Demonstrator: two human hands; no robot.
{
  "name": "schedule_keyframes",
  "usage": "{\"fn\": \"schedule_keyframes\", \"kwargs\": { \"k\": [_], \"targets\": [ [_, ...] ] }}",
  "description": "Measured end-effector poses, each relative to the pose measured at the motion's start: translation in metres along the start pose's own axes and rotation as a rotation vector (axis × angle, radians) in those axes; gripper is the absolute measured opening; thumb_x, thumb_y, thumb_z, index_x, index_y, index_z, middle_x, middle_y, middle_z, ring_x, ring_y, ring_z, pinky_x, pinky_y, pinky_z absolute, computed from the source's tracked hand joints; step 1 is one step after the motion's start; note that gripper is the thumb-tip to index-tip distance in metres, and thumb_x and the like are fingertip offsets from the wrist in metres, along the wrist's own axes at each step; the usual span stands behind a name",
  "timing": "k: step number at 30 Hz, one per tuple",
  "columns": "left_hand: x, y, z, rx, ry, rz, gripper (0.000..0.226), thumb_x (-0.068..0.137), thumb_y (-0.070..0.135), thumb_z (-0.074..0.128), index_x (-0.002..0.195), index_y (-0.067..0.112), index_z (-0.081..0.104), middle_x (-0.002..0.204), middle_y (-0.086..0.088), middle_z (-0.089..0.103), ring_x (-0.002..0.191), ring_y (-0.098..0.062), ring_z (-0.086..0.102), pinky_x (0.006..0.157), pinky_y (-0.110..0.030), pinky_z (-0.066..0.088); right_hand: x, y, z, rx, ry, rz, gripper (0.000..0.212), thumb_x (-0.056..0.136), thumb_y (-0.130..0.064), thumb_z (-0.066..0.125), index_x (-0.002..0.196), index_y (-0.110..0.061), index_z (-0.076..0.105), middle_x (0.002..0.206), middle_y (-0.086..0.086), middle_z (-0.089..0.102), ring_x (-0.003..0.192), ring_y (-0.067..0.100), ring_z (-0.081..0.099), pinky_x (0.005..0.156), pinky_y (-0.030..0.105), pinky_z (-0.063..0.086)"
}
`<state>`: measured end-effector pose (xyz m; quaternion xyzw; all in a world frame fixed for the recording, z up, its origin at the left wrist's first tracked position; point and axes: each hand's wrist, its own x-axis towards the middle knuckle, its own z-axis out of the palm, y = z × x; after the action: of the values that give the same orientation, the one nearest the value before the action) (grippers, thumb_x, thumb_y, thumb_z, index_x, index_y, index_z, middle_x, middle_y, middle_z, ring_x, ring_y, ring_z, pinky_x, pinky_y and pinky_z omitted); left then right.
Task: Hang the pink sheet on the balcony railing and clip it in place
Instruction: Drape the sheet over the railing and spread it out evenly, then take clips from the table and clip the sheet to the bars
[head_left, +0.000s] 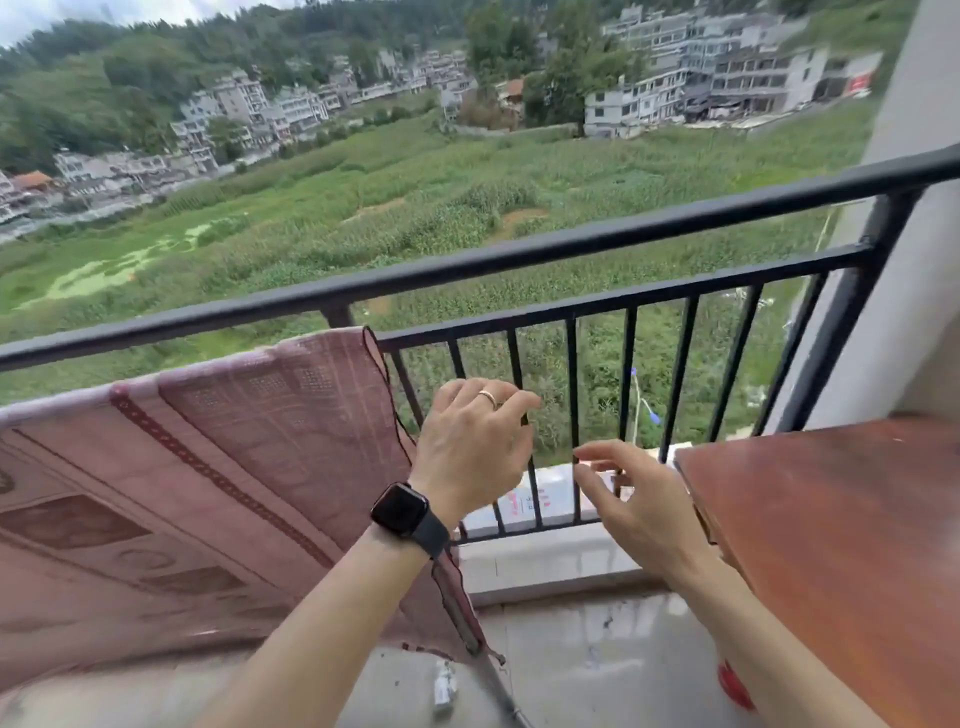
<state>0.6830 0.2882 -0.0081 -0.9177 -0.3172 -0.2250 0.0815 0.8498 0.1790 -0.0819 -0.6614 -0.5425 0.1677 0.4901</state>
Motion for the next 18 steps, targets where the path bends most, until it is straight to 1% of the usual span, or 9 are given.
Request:
{"fn": "schedule_keyframes", "kwargs": {
  "k": [2,4,6,8,9,12,14,18],
  "targets": [
    [-0.004,0.041,0.049,-0.075,-0.211,0.002,0.033,0.092,0.034,0.054,0.123,0.03,0.064,0.119,0.005,0.066,0.114,-0.021,0.058,0.1,-0.04,0.039,-0.044,0.039,-0.03,-0.149,0.061,0.07,0.019,0.091,-0.027,0.068,0.11,-0.026,0.072,0.105,-0.017,0.069,0.097,-0.001,0.059,0.087,0.018,0.045],
    [-0.007,0.087,0.096,-0.123,-0.436,0.04,0.037,0.094,0.037,0.049,0.129,0.033,0.058,0.129,0.005,0.061,0.12,-0.021,0.053,0.101,-0.038,0.037,-0.089,0.077,-0.058,-0.295,0.121,0.155,0.02,0.089,-0.024,0.071,0.109,-0.026,0.072,0.106,-0.014,0.069,0.098,0.004,0.056,0.089,0.016,0.039],
    [-0.014,0.135,0.139,-0.174,-0.591,0.103,0.037,0.094,0.037,0.048,0.13,0.035,0.056,0.129,0.003,0.061,0.119,-0.024,0.054,0.098,-0.039,0.04,-0.137,0.111,-0.081,-0.4,0.144,0.275,0.022,0.086,-0.02,0.073,0.107,-0.026,0.072,0.107,-0.011,0.07,0.101,0.011,0.058,0.09,0.014,0.037],
    [-0.022,0.186,0.172,-0.221,-0.72,0.175,0.036,0.094,0.035,0.046,0.129,0.035,0.055,0.123,0.0,0.062,0.114,-0.028,0.056,0.092,-0.04,0.044,-0.184,0.14,-0.101,-0.473,0.148,0.407,0.022,0.086,-0.02,0.072,0.108,-0.026,0.072,0.109,-0.011,0.069,0.104,0.016,0.059,0.092,0.016,0.037],
    [-0.028,0.211,0.187,-0.239,-0.777,0.209,0.035,0.094,0.035,0.045,0.128,0.034,0.055,0.122,0.0,0.062,0.114,-0.029,0.056,0.091,-0.04,0.046,-0.207,0.152,-0.11,-0.488,0.147,0.478,0.023,0.087,-0.021,0.071,0.109,-0.027,0.071,0.111,-0.012,0.069,0.106,0.017,0.059,0.094,0.018,0.038],
    [-0.045,0.28,0.222,-0.266,-0.907,0.294,0.037,0.094,0.038,0.045,0.13,0.033,0.054,0.128,0.001,0.059,0.118,-0.025,0.055,0.094,-0.041,0.048,-0.266,0.181,-0.134,-0.531,0.153,0.654,0.026,0.09,-0.025,0.065,0.116,-0.027,0.069,0.119,-0.012,0.066,0.115,0.018,0.056,0.098,0.027,0.043],
    [-0.054,0.319,0.237,-0.284,-0.974,0.357,0.037,0.093,0.037,0.045,0.129,0.033,0.053,0.129,0.001,0.059,0.119,-0.025,0.054,0.095,-0.041,0.047,-0.296,0.195,-0.146,-0.539,0.139,0.769,0.028,0.094,-0.029,0.06,0.121,-0.027,0.067,0.124,-0.013,0.064,0.12,0.017,0.053,0.101,0.028,0.041],
    [-0.058,0.382,0.255,-0.29,-1.07,0.475,0.039,0.095,0.031,0.045,0.133,0.033,0.051,0.128,-0.002,0.056,0.123,-0.025,0.05,0.094,-0.038,0.045,-0.339,0.215,-0.174,-0.531,0.194,0.933,0.028,0.094,-0.031,0.058,0.121,-0.03,0.066,0.124,-0.014,0.064,0.12,0.016,0.053,0.102,0.03,0.043]
  ]
}}
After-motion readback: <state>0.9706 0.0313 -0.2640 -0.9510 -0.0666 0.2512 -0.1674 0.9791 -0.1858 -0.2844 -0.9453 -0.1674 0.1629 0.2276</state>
